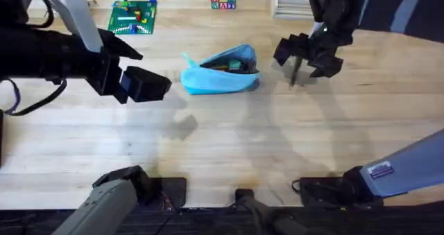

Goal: Unzip the bag, pick up the pens from the table one at a time and place them inside, then zip the bag closed.

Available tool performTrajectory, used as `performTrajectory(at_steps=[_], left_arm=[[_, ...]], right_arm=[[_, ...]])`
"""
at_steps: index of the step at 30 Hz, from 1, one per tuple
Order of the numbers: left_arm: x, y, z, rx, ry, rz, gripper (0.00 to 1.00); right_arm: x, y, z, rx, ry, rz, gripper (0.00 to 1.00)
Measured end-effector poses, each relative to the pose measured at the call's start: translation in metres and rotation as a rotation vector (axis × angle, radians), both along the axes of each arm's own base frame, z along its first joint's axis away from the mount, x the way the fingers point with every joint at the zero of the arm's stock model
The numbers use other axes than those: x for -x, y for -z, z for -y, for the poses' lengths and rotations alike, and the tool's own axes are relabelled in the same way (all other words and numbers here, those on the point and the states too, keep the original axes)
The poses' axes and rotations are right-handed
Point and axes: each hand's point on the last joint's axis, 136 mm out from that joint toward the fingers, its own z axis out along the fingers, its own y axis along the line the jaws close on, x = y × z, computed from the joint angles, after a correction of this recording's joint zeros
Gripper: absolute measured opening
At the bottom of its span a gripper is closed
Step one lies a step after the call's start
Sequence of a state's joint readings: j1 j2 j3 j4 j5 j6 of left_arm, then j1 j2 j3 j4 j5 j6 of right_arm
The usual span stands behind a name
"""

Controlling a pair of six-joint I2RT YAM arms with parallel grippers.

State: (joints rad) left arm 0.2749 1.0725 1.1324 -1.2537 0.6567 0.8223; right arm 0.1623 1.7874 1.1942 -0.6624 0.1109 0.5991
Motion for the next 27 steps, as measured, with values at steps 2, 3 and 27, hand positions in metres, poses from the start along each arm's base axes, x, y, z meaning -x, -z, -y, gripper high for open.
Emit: performTrajectory(at_steps=[2,3,27], left_arm=[[0.0000,0.0000,0.0000,0.000,0.000,0.000,0.996],[0.0000,-0.0001,0.0000,0.000,0.000,0.000,0.996],[0.0000,0.0000,0.0000,0.000,0.000,0.000,0.996]], right_arm=[[0.0000,0.0000,-0.0001,-0.001,0.000,0.000,0.993],[-0.0001,0.0000,-0.0002,-0.001,0.000,0.000,0.993],[-0.0017,0.0059,0.0083,0.039,0.013,-0.024,0.407]])
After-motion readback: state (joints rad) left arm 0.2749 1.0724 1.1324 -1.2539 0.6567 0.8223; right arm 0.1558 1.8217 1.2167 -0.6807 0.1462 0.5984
